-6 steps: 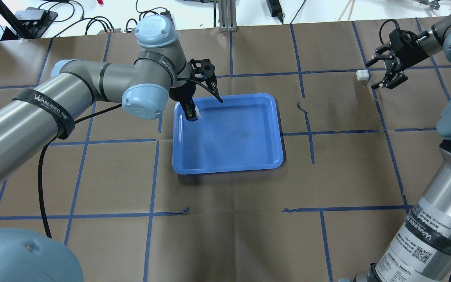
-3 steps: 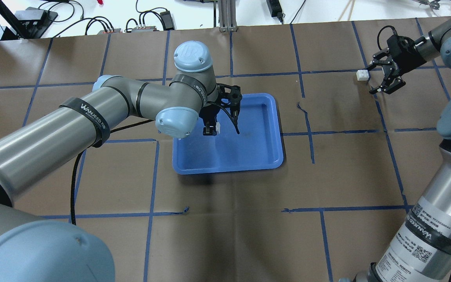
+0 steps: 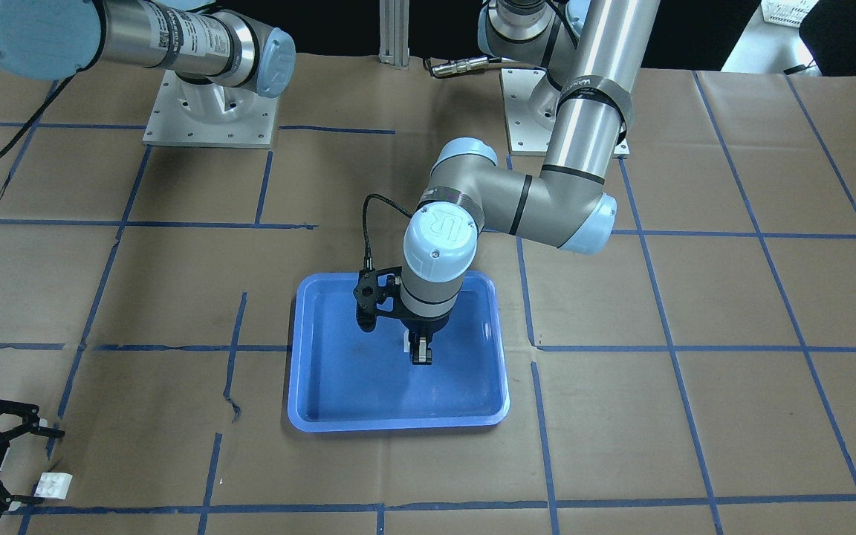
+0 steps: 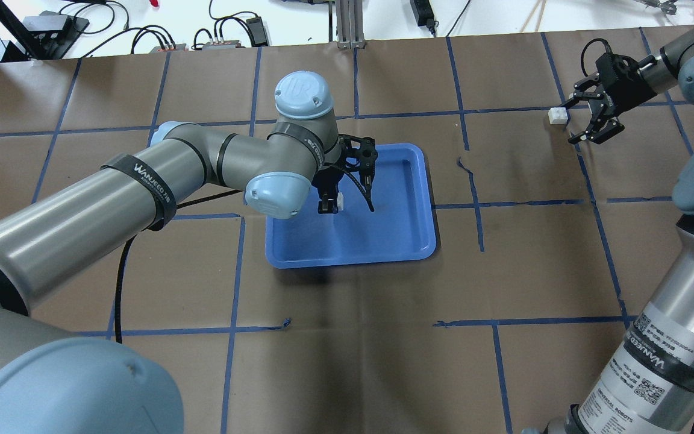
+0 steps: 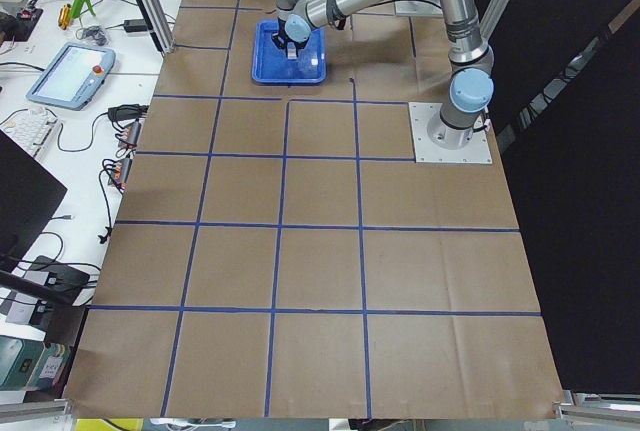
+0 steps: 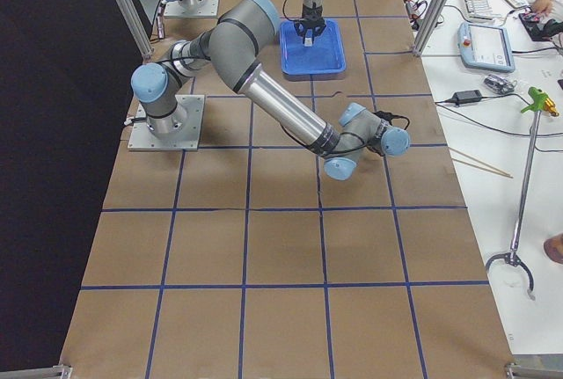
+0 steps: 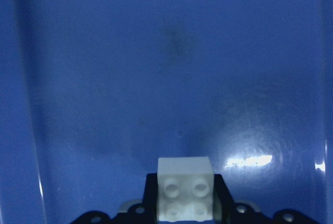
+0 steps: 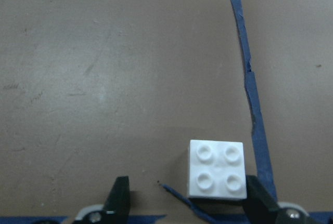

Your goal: Assemble white blocks and place on blue tray

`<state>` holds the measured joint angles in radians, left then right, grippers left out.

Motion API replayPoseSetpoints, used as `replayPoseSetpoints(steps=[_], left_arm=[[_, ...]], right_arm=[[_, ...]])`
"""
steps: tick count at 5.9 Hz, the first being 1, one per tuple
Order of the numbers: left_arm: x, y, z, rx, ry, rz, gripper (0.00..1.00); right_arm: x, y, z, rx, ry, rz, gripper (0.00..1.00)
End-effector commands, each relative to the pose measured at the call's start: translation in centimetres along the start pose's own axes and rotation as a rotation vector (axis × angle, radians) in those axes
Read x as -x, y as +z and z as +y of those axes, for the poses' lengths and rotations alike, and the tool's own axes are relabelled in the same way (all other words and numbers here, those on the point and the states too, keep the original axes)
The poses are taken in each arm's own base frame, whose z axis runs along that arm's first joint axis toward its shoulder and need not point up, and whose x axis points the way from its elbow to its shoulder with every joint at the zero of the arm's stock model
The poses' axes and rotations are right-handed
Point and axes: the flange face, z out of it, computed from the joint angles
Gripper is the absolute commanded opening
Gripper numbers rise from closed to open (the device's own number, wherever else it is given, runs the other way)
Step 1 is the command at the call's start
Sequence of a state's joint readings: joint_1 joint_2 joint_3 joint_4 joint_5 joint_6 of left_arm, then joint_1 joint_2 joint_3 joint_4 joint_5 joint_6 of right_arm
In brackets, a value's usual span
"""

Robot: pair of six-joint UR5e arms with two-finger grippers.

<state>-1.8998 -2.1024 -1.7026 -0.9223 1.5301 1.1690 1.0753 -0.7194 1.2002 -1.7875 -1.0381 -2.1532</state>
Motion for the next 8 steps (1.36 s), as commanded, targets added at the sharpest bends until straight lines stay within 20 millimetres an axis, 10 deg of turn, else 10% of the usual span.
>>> replayPoseSetpoints(steps=[1, 6, 8], left_arm=[[-0.52, 0.22, -0.44, -0.003, -0.077, -0.009, 0.07], [-0.54, -0.29, -0.49, -0.011, -0.083, -0.018, 0.92], [-0.55, -0.57, -0.48, -0.012, -0.081, -0.022, 0.93]], right_arm=[[-0.29, -0.35, -0.22, 0.011, -0.012, 0.019, 0.61], [-0.58, -0.37, -0.69, -0.035, -0.013, 0.049, 0.42], [-0.64, -0.63, -0.82, -0.031, -0.017, 0.052, 0.23]])
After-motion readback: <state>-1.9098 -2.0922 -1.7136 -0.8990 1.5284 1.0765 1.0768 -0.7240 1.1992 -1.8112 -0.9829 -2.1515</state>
